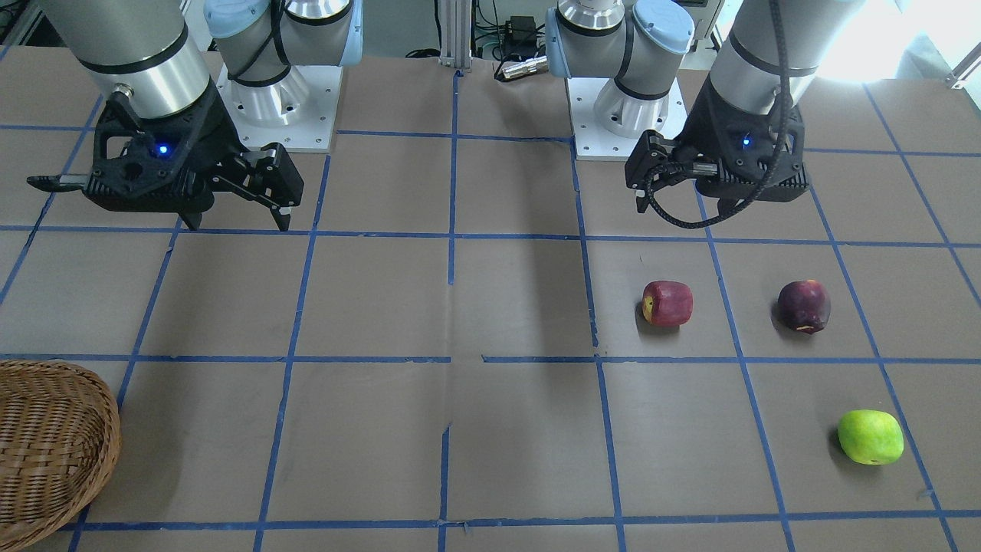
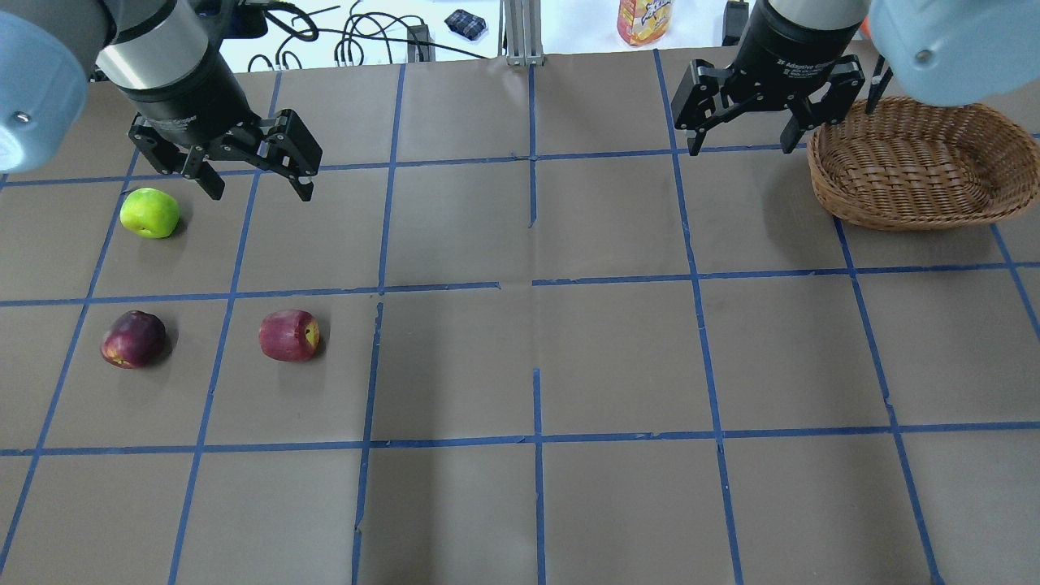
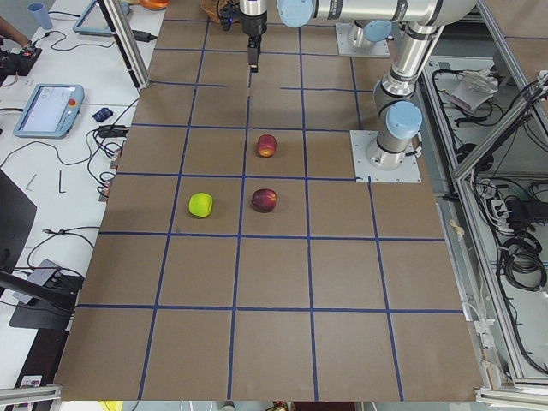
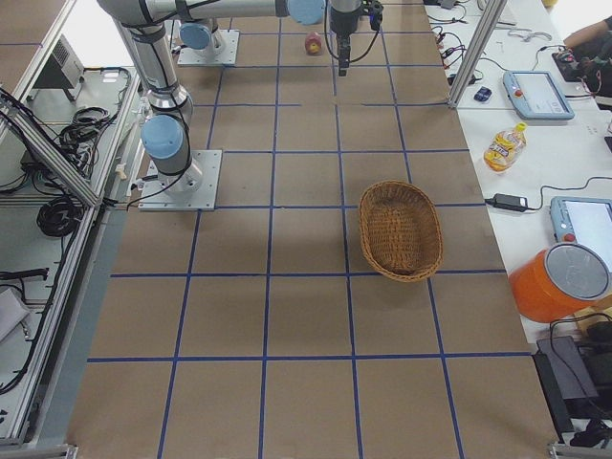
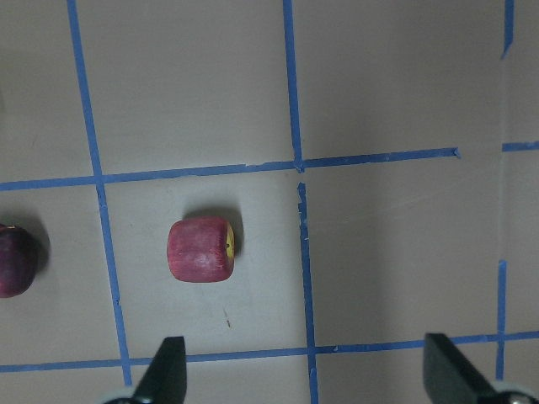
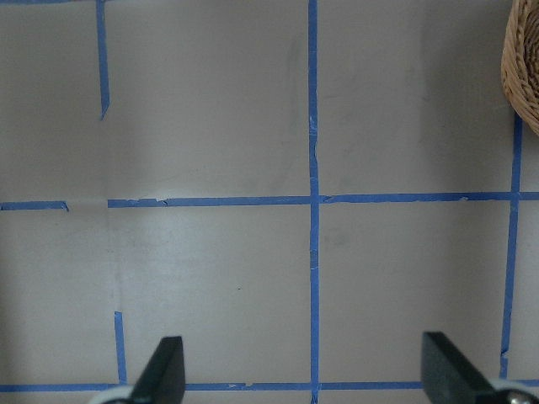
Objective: Put all apples into basket
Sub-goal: 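Lower the left gripper onto the light red apple and grasp it, then carry the light red apple with the left gripper to the table center and release, then grasp the light red apple with the right gripper while the left arm withdraws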
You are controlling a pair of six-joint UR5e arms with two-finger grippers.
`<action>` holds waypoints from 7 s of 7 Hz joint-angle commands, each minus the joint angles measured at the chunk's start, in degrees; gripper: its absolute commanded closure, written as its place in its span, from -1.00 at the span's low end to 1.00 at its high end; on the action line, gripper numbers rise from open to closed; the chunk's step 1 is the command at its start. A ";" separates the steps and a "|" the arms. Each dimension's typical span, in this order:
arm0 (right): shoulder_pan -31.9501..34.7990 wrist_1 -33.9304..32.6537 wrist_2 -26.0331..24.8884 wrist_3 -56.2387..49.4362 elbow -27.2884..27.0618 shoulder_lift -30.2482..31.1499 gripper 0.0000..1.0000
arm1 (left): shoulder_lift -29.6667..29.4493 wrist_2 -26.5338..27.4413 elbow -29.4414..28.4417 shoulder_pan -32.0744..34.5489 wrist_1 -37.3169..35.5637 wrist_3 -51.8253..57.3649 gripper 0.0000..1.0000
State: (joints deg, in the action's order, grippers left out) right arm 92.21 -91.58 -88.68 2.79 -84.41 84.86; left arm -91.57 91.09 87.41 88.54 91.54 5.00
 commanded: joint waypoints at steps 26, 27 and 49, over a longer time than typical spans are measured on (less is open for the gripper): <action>-0.18 7.02 -0.88 -1.91 3.74 0.84 -1.00 | -25.04 -10.76 11.99 24.12 -41.86 -35.20 0.90; -0.18 7.64 -0.79 -1.73 2.16 0.58 -1.00 | -26.02 -10.24 12.08 25.88 -44.93 -36.11 -0.52; 15.30 -45.26 -0.27 12.87 -19.66 -19.04 0.45 | -19.87 1.97 21.39 -37.65 -30.71 37.19 -1.00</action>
State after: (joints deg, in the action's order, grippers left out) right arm 108.47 -137.06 -89.05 16.62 -104.71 64.83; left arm -111.08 91.72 108.44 50.90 61.54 42.16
